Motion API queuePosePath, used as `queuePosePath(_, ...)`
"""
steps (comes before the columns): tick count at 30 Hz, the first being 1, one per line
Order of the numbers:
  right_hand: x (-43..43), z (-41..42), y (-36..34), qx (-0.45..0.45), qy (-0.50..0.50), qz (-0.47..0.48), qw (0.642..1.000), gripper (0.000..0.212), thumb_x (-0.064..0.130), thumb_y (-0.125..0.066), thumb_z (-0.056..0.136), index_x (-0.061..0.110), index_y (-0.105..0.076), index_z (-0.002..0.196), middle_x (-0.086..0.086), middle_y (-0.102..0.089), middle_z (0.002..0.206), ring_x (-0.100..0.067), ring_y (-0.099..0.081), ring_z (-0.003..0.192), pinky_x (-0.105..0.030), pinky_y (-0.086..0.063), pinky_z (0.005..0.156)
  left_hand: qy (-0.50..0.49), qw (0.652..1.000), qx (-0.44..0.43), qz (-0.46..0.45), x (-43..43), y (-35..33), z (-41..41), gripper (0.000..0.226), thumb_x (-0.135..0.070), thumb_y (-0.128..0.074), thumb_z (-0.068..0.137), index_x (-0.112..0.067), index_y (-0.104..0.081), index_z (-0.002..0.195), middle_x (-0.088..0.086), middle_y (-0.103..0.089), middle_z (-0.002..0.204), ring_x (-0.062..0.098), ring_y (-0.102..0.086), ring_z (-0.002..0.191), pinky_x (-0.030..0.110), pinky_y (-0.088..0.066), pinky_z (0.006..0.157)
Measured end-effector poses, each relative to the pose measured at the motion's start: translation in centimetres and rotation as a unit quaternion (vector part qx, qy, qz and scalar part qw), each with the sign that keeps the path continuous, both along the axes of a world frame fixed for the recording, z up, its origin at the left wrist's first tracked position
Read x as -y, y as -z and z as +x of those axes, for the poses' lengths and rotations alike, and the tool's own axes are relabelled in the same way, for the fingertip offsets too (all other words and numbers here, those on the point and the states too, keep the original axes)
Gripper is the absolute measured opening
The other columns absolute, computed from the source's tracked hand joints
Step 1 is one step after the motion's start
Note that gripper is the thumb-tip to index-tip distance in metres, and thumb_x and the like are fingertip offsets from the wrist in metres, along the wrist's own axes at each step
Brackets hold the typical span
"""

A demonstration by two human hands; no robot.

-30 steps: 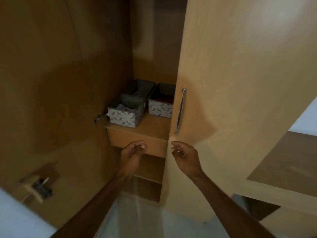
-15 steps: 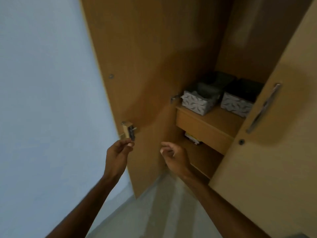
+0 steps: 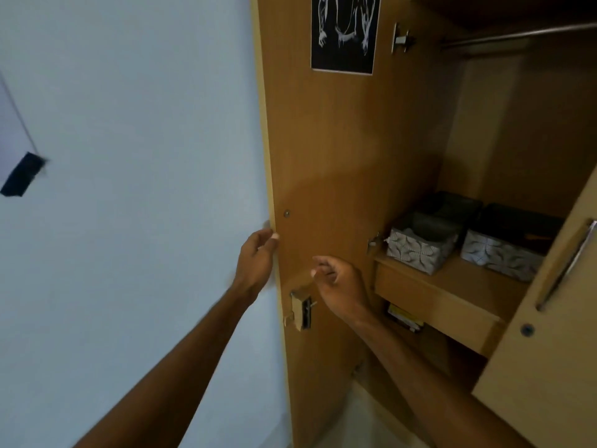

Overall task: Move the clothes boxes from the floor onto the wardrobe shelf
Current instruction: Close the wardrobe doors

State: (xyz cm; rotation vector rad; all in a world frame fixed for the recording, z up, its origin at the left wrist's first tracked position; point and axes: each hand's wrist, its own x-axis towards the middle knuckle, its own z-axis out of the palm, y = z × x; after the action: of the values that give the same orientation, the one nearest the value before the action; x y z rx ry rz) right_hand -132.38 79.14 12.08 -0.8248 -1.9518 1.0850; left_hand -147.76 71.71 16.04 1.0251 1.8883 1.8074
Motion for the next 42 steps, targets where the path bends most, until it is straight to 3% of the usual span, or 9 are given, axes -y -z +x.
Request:
queuePosePath(3,-0.1,-0.6,0.1,-0.004,0.020,-0.001,1.000,0.032,0.030,-0.059,0.090,0.026,-0.061,0.122,0.012,-0.067,0.107,-0.001,-0.062,0.097,-0.024,-0.055,0.083,0.009,1.000,0.017,0.010,-0.5,0.8,-0.7,0.029,-0.036,-0.046,0.099,-0.020,-0.055,0.121,-0.002,-0.061,0.120,0.016,-0.059,0.109,0.032,-0.047,0.091)
queuePosePath(7,0.3,-0.6,0.5,0.002,0.038,-0.007,0.999,0.033,0.029,-0.059,0.091,0.026,-0.059,0.124,0.012,-0.066,0.109,-0.001,-0.061,0.098,-0.025,-0.055,0.083,0.033,0.999,0.028,0.014,-0.5,1.5,-1.5,0.034,-0.038,-0.040,0.101,-0.016,-0.058,0.121,0.001,-0.064,0.116,0.015,-0.060,0.106,0.019,-0.043,0.074)
queuePosePath(11,0.8,-0.1,0.5,-0.001,0.067,-0.008,0.998,0.034,0.027,-0.060,0.091,0.024,-0.059,0.125,0.014,-0.064,0.106,0.000,-0.060,0.096,-0.022,-0.053,0.081,0.067,0.997,0.038,0.031,0.0,1.4,-1.1,0.034,-0.035,-0.040,0.101,-0.015,-0.064,0.114,0.003,-0.068,0.108,0.017,-0.062,0.102,0.024,-0.045,0.076)
queuePosePath(16,0.4,1.8,-0.7,-0.015,0.116,-0.003,0.993,0.042,0.039,-0.066,0.085,0.025,-0.058,0.124,0.015,-0.062,0.103,0.001,-0.059,0.094,-0.024,-0.053,0.078,0.214,0.976,-0.012,0.032,0.5,1.8,0.2,0.026,-0.026,-0.046,0.099,-0.018,-0.069,0.106,-0.003,-0.072,0.101,0.007,-0.067,0.094,0.023,-0.050,0.080)
queuePosePath(18,0.4,2.7,-1.1,-0.024,0.149,0.014,0.988,0.044,0.048,-0.070,0.078,0.027,-0.060,0.115,0.013,-0.064,0.102,-0.001,-0.059,0.091,-0.026,-0.054,0.075,0.220,0.974,-0.042,0.026,-0.8,2.1,0.8,0.020,-0.019,-0.051,0.097,-0.017,-0.068,0.108,-0.004,-0.070,0.103,0.007,-0.065,0.097,0.020,-0.051,0.083)
queuePosePath(22,0.0,4.5,-1.6,-0.016,0.257,0.091,0.962,0.040,0.056,-0.076,0.066,0.032,-0.053,0.088,0.011,-0.060,0.079,-0.007,-0.059,0.071,-0.025,-0.052,0.060,0.222,0.971,-0.087,-0.008,-4.1,2.5,3.2,0.024,-0.022,-0.059,0.093,-0.021,-0.063,0.117,-0.008,-0.065,0.107,0.006,-0.061,0.101,0.018,-0.049,0.079)
queuePosePath(27,-1.3,8.3,-1.4,0.017,0.350,0.132,0.927,0.035,0.050,-0.075,0.068,0.030,-0.050,0.081,0.011,-0.057,0.071,-0.006,-0.056,0.061,-0.024,-0.047,0.052,0.323,0.943,-0.083,0.001,-7.2,3.3,7.5,0.014,-0.023,-0.065,0.089,-0.017,-0.069,0.101,0.001,-0.070,0.095,0.014,-0.066,0.089,0.024,-0.056,0.076)
queuePosePath(34,-3.7,15.1,-1.6,0.045,0.453,0.159,0.876,0.044,0.057,-0.077,0.061,0.032,-0.053,0.087,0.014,-0.060,0.079,-0.003,-0.057,0.070,-0.027,-0.052,0.058,0.380,0.921,-0.079,0.020,-12.2,4.4,13.6,0.009,-0.018,-0.066,0.088,-0.013,-0.068,0.095,0.009,-0.070,0.091,0.029,-0.066,0.086,0.047,-0.057,0.080)
queuePosePath(42,-9.8,22.7,-1.3,0.070,0.529,0.191,0.824,0.058,0.061,-0.074,0.062,0.028,-0.055,0.106,0.011,-0.063,0.103,-0.007,-0.058,0.095,-0.037,-0.055,0.078,0.396,0.915,-0.075,0.012,-18.7,4.7,22.2,0.005,-0.022,-0.064,0.089,-0.019,-0.065,0.093,-0.002,-0.066,0.084,0.017,-0.064,0.081,0.036,-0.056,0.077)
